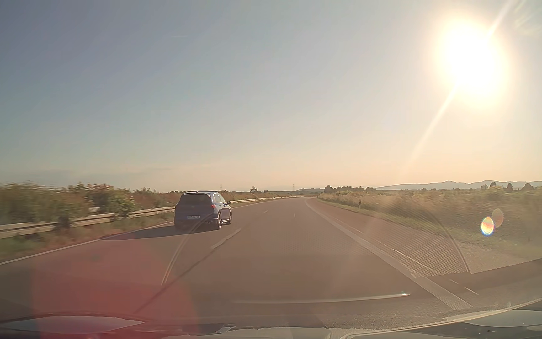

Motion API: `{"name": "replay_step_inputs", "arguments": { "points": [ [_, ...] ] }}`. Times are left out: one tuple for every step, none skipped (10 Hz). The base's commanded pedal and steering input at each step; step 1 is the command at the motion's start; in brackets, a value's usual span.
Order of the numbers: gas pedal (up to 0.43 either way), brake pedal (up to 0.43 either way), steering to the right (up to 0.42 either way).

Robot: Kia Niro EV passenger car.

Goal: Follow the waypoints while adhering to traffic rules and regulations

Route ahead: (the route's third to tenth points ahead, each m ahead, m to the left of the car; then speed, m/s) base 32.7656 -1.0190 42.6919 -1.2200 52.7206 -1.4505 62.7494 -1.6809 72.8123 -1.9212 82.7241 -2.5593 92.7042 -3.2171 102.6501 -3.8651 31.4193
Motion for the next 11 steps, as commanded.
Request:
{"name": "replay_step_inputs", "arguments": {
  "points": [
    [0.22, 0.0, 0.006],
    [0.22, 0.0, 0.006],
    [0.22, 0.0, 0.005],
    [0.22, 0.0, 0.005],
    [0.22, 0.0, 0.005],
    [0.22, 0.0, 0.004],
    [0.22, 0.0, 0.005],
    [0.22, 0.0, 0.004],
    [0.197, 0.0, 0.004],
    [0.197, 0.0, 0.004],
    [0.197, 0.0, 0.004]
  ]
}}
